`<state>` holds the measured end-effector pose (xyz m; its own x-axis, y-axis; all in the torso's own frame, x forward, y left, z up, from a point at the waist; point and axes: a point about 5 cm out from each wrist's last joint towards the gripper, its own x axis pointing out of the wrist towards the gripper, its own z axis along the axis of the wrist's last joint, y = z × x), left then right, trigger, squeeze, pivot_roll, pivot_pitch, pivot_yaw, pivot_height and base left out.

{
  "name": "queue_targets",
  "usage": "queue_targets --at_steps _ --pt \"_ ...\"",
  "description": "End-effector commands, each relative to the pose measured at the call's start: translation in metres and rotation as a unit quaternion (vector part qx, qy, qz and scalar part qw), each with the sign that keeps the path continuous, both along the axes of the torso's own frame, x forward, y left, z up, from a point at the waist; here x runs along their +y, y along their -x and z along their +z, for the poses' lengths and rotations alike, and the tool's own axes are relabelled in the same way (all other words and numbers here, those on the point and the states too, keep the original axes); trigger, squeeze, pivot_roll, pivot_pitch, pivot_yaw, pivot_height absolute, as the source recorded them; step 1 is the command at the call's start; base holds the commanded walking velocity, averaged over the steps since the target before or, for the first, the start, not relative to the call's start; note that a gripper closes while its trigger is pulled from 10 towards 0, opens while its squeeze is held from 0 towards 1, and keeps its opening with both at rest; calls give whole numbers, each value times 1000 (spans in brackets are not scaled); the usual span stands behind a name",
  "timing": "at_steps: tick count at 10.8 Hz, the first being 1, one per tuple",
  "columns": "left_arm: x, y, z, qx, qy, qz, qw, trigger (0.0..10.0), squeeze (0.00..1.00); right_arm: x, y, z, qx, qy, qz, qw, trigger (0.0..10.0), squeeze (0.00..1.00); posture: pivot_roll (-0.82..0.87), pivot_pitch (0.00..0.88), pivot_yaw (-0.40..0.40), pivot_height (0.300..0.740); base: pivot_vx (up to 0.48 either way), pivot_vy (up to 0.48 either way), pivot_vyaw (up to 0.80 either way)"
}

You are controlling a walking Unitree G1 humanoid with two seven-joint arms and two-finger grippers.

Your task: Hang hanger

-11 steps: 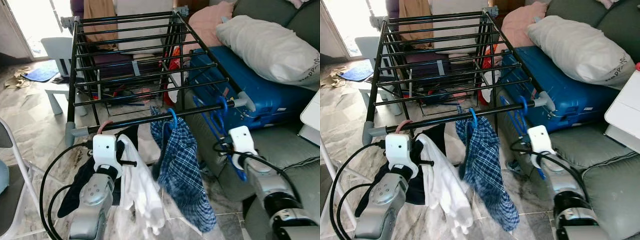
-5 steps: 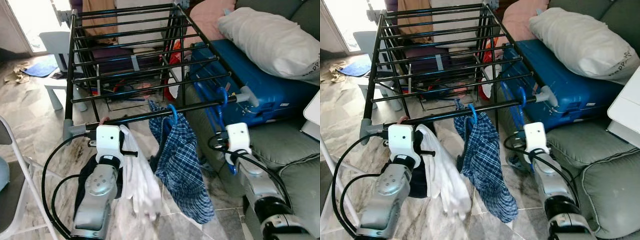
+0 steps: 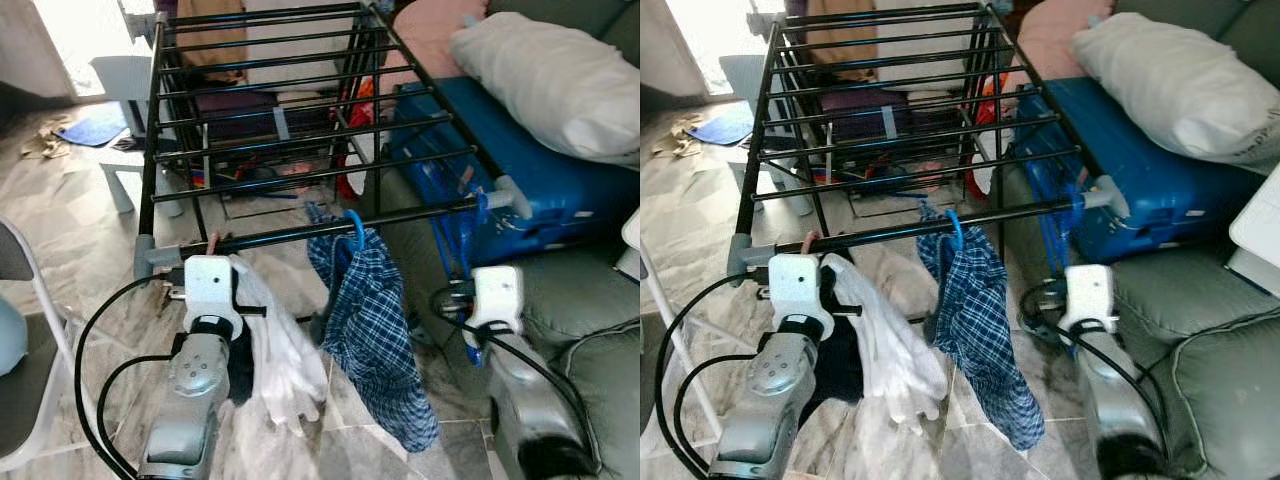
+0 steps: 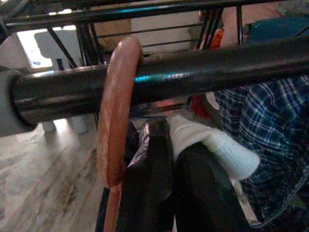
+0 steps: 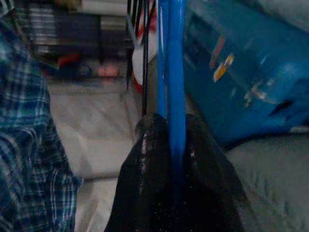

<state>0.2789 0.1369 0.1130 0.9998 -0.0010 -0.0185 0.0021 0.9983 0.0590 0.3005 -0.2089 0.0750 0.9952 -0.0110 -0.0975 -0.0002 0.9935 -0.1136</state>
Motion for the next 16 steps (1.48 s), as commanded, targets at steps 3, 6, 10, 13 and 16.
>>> queue_targets --at_steps 3,6,10,13,16 --pt "-2 -2 1 -6 -9 -3 1000 10000 0 -2 1 27 -63 -16 0 998 10000 0 -95 0 9 740 0 0 0" --pt "-3 -5 1 -8 -9 -7 1000 10000 0 0 18 19 -36 -13 18 999 10000 0 -98 0 7 740 0 0 0" --pt "-3 -6 1 -7 -7 -6 1000 10000 0 2 39 -2 14 -19 29 999 10000 0 -99 0 12 740 -125 0 0" --pt "-4 -6 2 -8 -6 -6 1000 10000 0 1 43 -6 22 -15 25 999 10000 0 -100 0 10 740 -258 0 0" --pt "-4 -7 1 -8 -6 -4 1000 10000 0 4 39 -5 24 -14 28 999 10000 0 -96 0 8 740 -322 0 0"
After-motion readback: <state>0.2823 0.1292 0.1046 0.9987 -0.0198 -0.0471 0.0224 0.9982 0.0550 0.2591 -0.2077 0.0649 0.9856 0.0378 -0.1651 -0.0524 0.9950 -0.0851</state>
